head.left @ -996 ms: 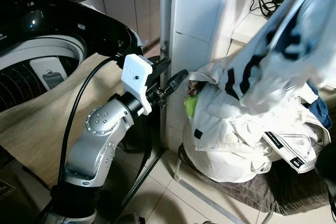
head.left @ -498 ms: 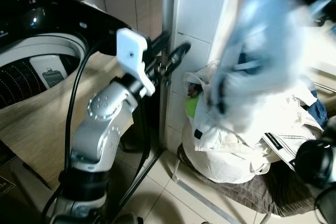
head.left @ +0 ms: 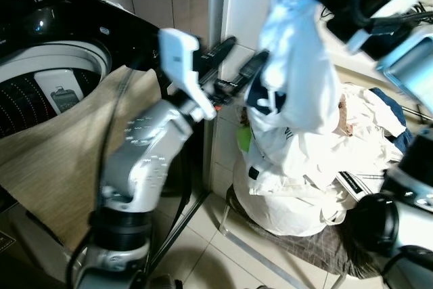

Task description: Clothes washing

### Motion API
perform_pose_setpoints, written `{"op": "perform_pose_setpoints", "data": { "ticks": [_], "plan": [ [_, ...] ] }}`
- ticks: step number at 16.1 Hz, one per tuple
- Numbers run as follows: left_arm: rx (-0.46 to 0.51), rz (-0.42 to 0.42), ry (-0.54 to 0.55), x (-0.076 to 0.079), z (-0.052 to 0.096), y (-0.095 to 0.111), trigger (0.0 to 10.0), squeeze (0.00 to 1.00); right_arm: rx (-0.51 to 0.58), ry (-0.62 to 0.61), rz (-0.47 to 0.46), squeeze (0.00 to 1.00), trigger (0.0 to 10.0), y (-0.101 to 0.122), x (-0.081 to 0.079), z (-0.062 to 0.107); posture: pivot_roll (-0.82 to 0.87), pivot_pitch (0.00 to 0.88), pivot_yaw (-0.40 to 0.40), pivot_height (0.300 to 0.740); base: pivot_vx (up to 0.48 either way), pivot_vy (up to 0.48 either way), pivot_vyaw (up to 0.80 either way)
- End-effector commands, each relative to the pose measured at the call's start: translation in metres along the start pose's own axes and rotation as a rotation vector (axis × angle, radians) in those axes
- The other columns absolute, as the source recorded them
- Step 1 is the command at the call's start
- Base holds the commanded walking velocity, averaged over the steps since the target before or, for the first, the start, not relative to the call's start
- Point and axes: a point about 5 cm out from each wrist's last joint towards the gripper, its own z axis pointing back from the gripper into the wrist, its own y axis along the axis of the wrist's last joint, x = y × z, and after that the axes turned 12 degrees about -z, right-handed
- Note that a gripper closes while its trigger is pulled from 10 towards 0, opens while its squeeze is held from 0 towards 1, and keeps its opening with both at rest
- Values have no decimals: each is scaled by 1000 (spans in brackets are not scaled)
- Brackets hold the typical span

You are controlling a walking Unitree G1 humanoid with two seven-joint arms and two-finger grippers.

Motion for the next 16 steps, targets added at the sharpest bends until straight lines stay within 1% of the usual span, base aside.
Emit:
{"op": "perform_pose_setpoints", "data": {
  "ticks": [1, 2, 3, 4, 7, 8, 9, 10, 12, 16],
  "plan": [
    [2, 6, -13, 3, -6, 2, 10000, 1000, 0, 26, 3, 0, 0, -1, -6, 2, -102, 0, -42, 740, 0, 0, 0],
    [17, 42, -32, 6, -8, 3, 10000, 1000, -6, 32, -5, 0, 0, -2, -7, 1, -102, 0, -42, 740, 0, 0, 0],
    [66, 147, -89, 16, -10, 6, 10000, 0, -23, 40, -18, 0, 0, -9, -8, 0, -103, 0, -41, 740, 0, 0, 0],
    [89, 196, -114, 20, -10, 8, 10000, 0, -31, 41, -25, 0, 0, -13, -9, -2, -104, 0, -38, 740, 0, 0, 0],
    [71, 173, -130, 24, -12, 4, 10000, 0, -34, 45, -28, 0, 0, -18, -13, -3, -107, 0, -34, 740, 0, 0, 0],
    [44, 164, -135, 25, -10, -1, 353, 0, -32, 47, -30, 0, 0, -17, -14, -3, -109, 0, -33, 740, 0, 0, 0],
    [38, 167, -140, 25, -9, -3, 0, 0, -30, 44, -29, 0, 0, -17, -14, -2, -109, 0, -33, 740, 0, 0, 0],
    [31, 168, -142, 24, -7, -4, 0, 0, -27, 41, -29, 0, 0, -16, -14, -2, -110, 0, -34, 740, 0, 0, 0],
    [-2, 136, -145, 23, -4, -8, 0, 0, -22, 34, -25, 0, 0, -15, -14, -1, -110, 0, -34, 740, 0, 0, 0],
    [8, 127, -137, 19, -3, -8, 0, 0, -23, 34, -26, 0, 0, -15, -15, 0, -109, 0, -34, 740, 0, 0, 0]
  ]
}}
